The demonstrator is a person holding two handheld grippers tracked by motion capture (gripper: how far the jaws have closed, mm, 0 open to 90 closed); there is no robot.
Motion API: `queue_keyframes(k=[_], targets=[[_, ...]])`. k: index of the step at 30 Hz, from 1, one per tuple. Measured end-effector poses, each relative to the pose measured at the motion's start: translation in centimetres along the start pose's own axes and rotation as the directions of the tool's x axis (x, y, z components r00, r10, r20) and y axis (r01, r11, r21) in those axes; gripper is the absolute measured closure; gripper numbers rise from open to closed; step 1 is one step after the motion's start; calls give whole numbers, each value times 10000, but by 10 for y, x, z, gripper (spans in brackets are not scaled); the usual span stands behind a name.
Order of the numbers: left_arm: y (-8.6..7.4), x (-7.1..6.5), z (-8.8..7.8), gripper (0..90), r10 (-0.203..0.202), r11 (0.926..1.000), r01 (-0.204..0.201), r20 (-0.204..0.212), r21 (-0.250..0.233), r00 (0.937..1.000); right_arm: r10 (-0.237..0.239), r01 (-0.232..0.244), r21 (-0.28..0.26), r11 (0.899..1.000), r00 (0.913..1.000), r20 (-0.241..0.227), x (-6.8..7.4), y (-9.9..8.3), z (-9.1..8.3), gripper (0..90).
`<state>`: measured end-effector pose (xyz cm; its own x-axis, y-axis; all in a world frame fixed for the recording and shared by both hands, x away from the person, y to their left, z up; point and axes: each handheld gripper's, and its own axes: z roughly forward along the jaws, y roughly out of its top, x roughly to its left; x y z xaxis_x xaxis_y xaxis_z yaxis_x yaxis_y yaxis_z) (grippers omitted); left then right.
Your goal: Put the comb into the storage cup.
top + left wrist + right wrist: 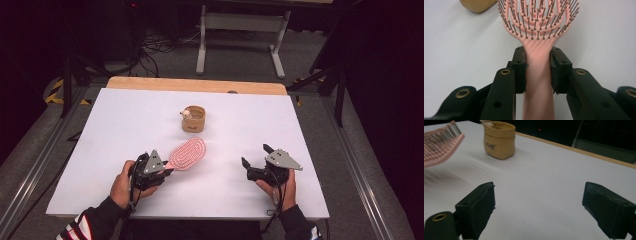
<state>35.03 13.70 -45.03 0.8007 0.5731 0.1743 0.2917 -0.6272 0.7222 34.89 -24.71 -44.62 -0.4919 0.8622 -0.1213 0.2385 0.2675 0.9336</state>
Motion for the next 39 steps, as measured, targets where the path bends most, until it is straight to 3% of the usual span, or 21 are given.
queue_keyframes(k=[2, 4, 6, 7, 8, 12, 14, 15, 16, 18, 20, 22, 25, 26, 29, 34, 36, 38, 39], targets=[[0, -1, -1, 695, -64, 9995, 60, -131, -312, 9999, 21, -22, -80, 10000, 9999, -119, 2, 2, 0, 118], [1, -2, -3, 695, -115, 9975, 92, -323, -705, 9994, 66, -94, -379, 9992, 9974, -721, 13, 14, 0, 118], [2, -3, -4, 695, -204, 9942, 152, -479, -1068, 9986, 23, -56, -427, 9991, 9969, -786, 16, 17, 1, 118], [2, -4, -4, 696, -236, 9925, 172, -520, -1209, 9984, 64, -127, -571, 9983, 9940, -1092, 24, 23, 2, 115], [2, -4, -4, 696, -294, 9898, 210, -577, -1412, 9979, 64, -127, -571, 9983, 9940, -1092, 24, 23, 2, 115], [3, -6, -7, 695, -420, 9756, 214, -902, -2186, 9950, 398, -534, -707, 9961, 9826, -1812, 40, 37, 10, 104], [5, -4, -9, 695, -572, 9671, 302, -1004, -2526, 9933, 381, -528, -741, 9958, 9814, -1880, 43, 40, 12, 104], [5, -3, -11, 695, -757, 9578, 442, -1008, -2840, 9920, 468, -670, -868, 9940, 9751, -2167, 48, 46, 16, 101], [5, -3, -11, 695, -757, 9578, 442, -1008, -2840, 9920, 517, -736, -889, 9933, 9724, -2276, 50, 48, 17, 98], [6, -3, -12, 695, -808, 9508, 441, -1080, -3068, 9909, 627, -870, -906, 9921, 9681, -2427, 52, 51, 19, 97], [6, -4, -12, 696, -863, 9425, 464, -1070, -3309, 9905, 939, -1240, -845, 9887, 9503, -2970, 58, 59, 26, 89], [7, -5, -12, 695, -855, 9371, 434, -1070, -3464, 9906, 1020, -1317, -734, 9886, 9428, -3174, 64, 64, 31, 90], [8, -7, -10, 695, -840, 9335, 415, -1049, -3561, 9909, 1015, -1315, -623, 9894, 9305, -3521, 76, 71, 39, 92], [8, -8, -9, 695, -883, 9310, 466, -995, -3619, 9911, 1015, -1315, -623, 9894, 9305, -3521, 76, 71, 39, 92], [9, -12, -6, 695, -854, 9266, 448, -929, -3735, 9920, 1197, -1469, -422, 9883, 9157, -3837, 85, 76, 48, 92], [13, -19, -1, 695, -573, 9304, 245, -792, -3657, 9952, 1399, -1658, -338, 9856, 9107, -3887, 94, 80, 56, 117], [14, -22, 2, 695, -409, 9326, 104, -772, -3607, 9962, 1632, -1932, -346, 9805, 9005, -4032, 95, 81, 58, 137], [15, -26, 4, 695, -302, 9344, 27, -716, -3561, 9970, 1709, -1992, -324, 9794, 9043, -3913, 97, 81, 59, 174], [14, -27, 5, 696, -254, 9362, 2, -673, -3514, 9974, 1962, -2309, -412, 9721, 8967, -3967, 98, 80, 59, 212]])
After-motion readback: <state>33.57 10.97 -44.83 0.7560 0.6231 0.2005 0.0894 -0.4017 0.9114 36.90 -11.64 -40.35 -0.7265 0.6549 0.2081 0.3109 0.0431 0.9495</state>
